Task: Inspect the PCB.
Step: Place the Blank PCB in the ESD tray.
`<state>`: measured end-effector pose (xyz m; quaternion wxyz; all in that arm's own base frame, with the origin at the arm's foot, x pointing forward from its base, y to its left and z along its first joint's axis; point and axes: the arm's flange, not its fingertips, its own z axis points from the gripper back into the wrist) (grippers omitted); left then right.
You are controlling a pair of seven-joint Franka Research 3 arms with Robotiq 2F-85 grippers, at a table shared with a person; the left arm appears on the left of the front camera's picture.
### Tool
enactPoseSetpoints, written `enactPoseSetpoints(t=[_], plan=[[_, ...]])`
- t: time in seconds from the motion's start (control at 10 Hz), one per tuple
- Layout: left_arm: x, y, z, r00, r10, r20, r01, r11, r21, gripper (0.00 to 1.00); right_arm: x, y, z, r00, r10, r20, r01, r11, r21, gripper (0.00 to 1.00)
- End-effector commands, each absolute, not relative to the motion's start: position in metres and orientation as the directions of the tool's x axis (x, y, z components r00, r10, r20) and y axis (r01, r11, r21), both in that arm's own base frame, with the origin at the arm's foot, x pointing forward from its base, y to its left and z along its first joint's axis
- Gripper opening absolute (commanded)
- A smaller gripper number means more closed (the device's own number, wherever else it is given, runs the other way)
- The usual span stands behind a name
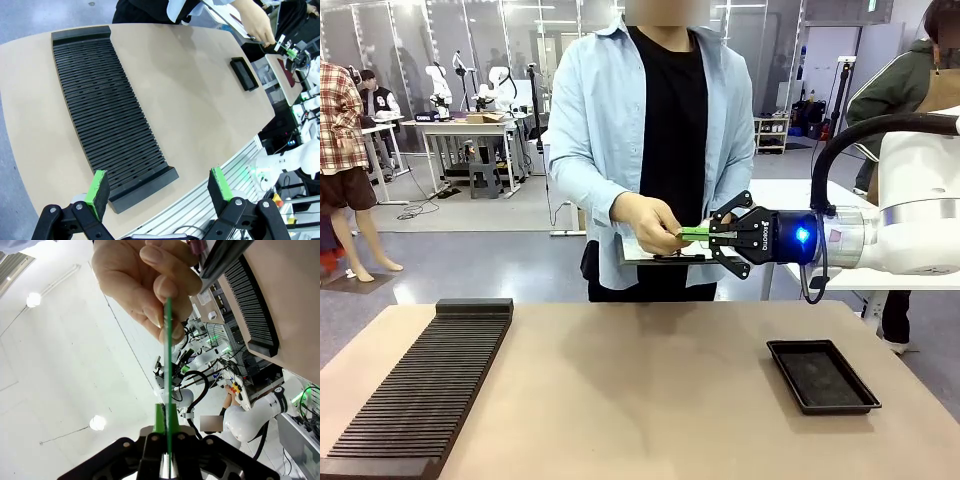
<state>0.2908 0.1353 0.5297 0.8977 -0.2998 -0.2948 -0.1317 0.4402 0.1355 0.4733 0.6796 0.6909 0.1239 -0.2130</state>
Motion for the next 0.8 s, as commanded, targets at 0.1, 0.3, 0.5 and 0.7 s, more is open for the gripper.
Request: enactPoseSetpoints(t=[0.1,0.3,0.5,0.7], plan=[[0.2895,0.1340,0.5309,0.799,-0.059,0.598,0.398,0.798,-0.453,1.00,0.4395,0.1377,0.4744,0.880,-0.114,-0.460,0.459,-0.043,0.888,0.00],[0.2895,0.1340,0.5309,0.799,-0.059,0.598,0.398,0.798,-0.453,1.00,0.4395,0.1377,0.4744,0.880,-0.114,-0.460,0.459,-0.043,0.888,0.00],[0.2895,0.1340,0.5309,0.799,-0.059,0.598,0.398,0.798,-0.453,1.00,0.4395,0.1377,0.4744,0.880,-0.114,-0.460,0.459,-0.043,0.888,0.00],[0.2895,0.1340,0.5309,0.799,-0.059,0.598,0.398,0.798,-0.453,1.00,0.4395,0.1377,0.4744,0.880,-0.114,-0.460,0.459,-0.043,0.888,0.00]])
